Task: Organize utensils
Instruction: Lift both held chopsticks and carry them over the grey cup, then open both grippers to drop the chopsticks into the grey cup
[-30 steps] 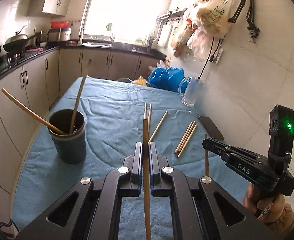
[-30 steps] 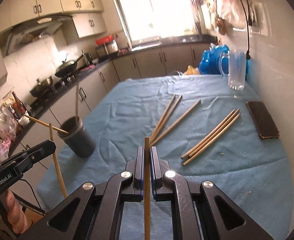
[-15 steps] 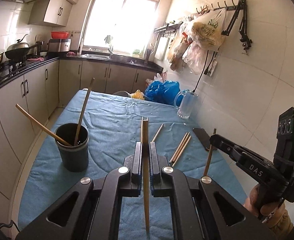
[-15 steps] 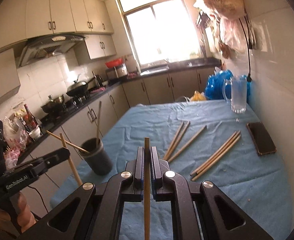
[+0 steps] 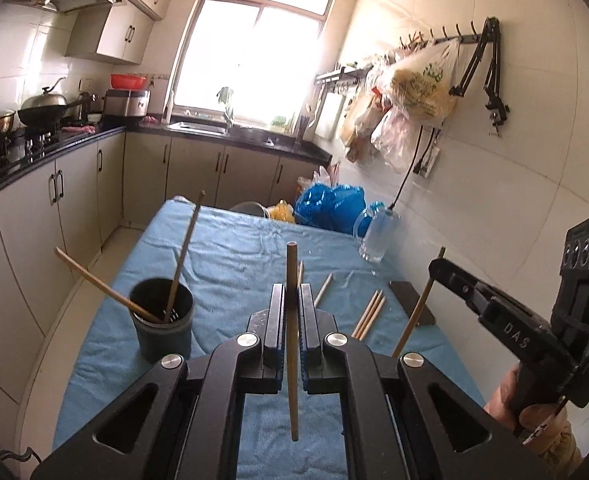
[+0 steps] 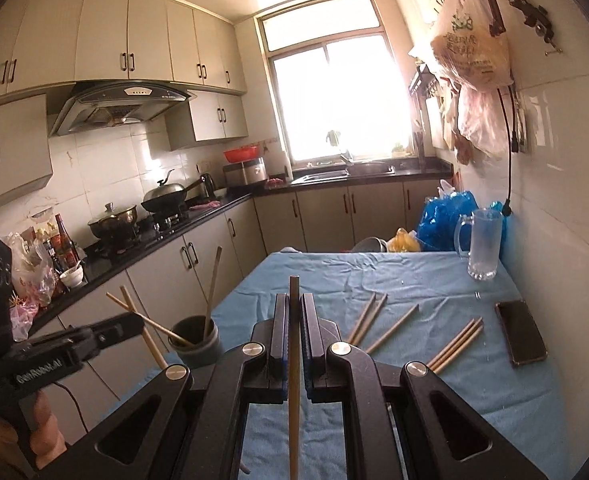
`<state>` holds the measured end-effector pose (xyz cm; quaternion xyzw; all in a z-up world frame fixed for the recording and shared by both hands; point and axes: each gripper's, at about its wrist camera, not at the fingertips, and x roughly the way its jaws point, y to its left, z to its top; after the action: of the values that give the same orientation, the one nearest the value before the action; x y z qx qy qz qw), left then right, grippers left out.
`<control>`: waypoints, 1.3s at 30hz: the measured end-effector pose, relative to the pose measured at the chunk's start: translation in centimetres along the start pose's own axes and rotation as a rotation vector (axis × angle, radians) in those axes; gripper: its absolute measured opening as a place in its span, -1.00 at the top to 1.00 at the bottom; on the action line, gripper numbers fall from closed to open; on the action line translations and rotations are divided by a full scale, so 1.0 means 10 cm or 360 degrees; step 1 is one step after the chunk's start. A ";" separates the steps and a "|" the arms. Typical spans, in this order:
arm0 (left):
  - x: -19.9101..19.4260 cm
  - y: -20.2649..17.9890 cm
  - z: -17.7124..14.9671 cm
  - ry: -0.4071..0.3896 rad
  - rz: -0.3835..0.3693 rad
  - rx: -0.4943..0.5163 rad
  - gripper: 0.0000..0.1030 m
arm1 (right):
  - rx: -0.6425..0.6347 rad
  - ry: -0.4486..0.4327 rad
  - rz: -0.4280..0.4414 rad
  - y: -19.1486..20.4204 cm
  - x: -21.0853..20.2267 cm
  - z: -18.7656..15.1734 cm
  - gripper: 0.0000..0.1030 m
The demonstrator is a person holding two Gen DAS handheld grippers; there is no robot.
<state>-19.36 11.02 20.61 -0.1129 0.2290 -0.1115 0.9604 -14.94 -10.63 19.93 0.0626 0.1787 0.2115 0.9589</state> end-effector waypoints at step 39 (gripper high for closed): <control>0.53 1.20 1.08 -0.0122 0.0419 -0.0116 0.90 | -0.0003 0.0050 0.0297 1.17 1.86 0.87 0.89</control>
<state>-7.78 22.83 24.63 -0.1210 0.2088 0.0284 0.9700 -0.46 7.55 24.43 0.0748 0.1868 0.3010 0.9321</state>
